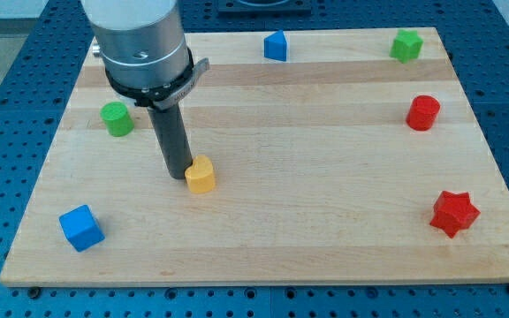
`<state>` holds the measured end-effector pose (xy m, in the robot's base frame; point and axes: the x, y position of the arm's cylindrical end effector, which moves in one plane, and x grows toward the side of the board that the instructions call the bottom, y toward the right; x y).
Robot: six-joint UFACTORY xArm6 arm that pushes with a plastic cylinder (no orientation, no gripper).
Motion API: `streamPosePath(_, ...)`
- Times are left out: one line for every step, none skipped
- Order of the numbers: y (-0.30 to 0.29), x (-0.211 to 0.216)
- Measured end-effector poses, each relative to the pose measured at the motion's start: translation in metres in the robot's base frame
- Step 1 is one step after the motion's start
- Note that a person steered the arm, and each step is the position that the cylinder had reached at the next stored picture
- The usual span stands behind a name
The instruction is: Drag the heart to the bottom center
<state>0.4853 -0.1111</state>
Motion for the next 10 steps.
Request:
streamPosePath(0.022,0.002)
streamPosePath(0.044,0.015)
streamPosePath(0.058,0.018)
streamPosePath(0.077,0.018)
streamPosePath(0.088,0.014)
streamPosePath(0.09,0.006)
streamPosePath(0.101,0.005)
streamPosePath(0.106,0.02)
streamPosePath(0.106,0.041)
streamPosePath(0.106,0.043)
